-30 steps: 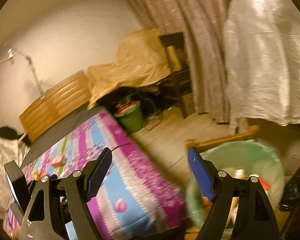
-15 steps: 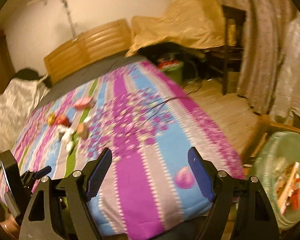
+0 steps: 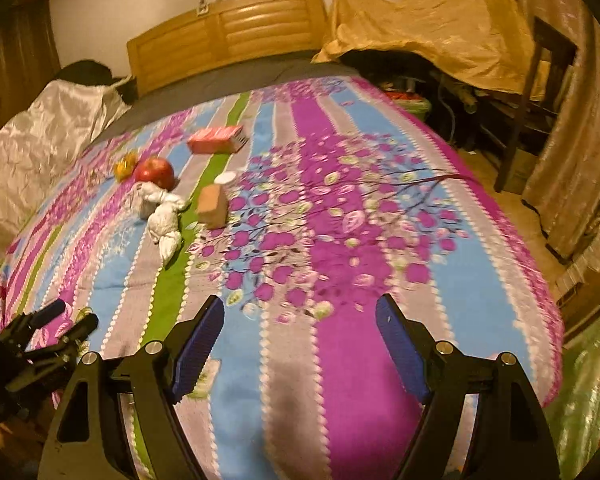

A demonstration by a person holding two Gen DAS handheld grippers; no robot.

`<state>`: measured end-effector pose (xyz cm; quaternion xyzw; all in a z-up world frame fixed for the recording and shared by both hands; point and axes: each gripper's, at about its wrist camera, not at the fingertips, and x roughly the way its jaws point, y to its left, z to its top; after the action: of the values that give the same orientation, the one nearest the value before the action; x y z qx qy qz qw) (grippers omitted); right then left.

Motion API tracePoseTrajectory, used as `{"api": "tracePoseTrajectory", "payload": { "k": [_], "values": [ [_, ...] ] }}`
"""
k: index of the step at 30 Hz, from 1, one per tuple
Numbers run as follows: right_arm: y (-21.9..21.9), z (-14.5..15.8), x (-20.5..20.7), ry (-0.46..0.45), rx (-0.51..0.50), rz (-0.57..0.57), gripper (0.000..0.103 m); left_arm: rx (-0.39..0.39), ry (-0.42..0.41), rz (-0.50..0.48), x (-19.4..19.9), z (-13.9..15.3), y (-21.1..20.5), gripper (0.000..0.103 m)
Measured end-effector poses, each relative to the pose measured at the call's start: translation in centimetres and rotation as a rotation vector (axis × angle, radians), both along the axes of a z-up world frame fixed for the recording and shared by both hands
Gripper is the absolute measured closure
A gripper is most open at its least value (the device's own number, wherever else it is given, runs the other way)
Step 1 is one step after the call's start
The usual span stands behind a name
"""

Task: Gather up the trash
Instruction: 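Swing both tools back over the trash on the bed, then grasp the knitted white ball with the left tool while the right tool grasps the tan sponge block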

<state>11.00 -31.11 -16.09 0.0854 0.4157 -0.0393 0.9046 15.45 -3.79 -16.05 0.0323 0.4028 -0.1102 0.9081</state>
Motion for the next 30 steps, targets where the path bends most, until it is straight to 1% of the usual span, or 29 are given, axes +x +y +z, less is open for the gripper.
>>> {"api": "tracePoseTrajectory", "payload": {
  "k": [5,7,12,17,19,21,24,25,26,27,28,29,30],
  "values": [
    [2.2,-1.3,4.2,0.013,0.000,0.059,0.024,-0.034,0.002,0.042,2.6,-0.1,1.5,0.024],
    [3.2,-1.8,6.4,0.013,-0.002,0.095,0.024,-0.043,0.005,0.039,3.6,-0.2,1.5,0.024],
    [4.4,-2.2,10.9,-0.009,0.006,0.143,0.025,-0.050,-0.012,0.005,5.9,-0.6,0.6,0.025],
    [5.6,-2.0,15.2,-0.035,0.033,0.213,0.025,-0.074,0.001,0.015,7.6,-1.2,0.3,0.026],
    [6.4,-2.5,17.3,-0.027,0.035,0.247,0.025,-0.072,0.005,0.020,7.9,-1.4,0.4,0.026],
    [7.0,-3.3,18.9,-0.011,0.018,0.253,0.025,-0.071,0.013,0.025,8.1,-1.8,0.4,0.026],
    [7.3,-5.0,20.5,0.042,0.026,0.253,0.035,-0.069,0.023,0.030,8.3,-2.1,0.5,0.026],
    [7.3,-5.7,21.0,0.064,0.032,0.248,0.042,-0.068,0.023,0.028,8.3,-2.1,0.5,0.026],
    [7.2,-6.3,21.2,0.084,0.041,0.242,0.052,-0.065,0.021,0.023,8.4,-2.1,0.4,0.026],
    [6.8,-7.1,21.4,0.106,0.078,0.241,0.058,-0.061,0.016,0.018,8.4,-2.0,0.2,0.026],
    [6.7,-7.4,21.4,0.107,0.106,0.242,0.063,-0.056,0.009,0.012,8.4,-1.9,-0.1,0.026],
    [6.4,-7.6,21.2,0.102,0.136,0.241,0.072,-0.051,-0.001,0.003,8.4,-1.8,-0.4,0.026],
    [6.2,-7.6,21.0,0.097,0.152,0.244,0.074,-0.048,-0.010,-0.004,8.5,-1.6,-0.8,0.026]
  ]
}}
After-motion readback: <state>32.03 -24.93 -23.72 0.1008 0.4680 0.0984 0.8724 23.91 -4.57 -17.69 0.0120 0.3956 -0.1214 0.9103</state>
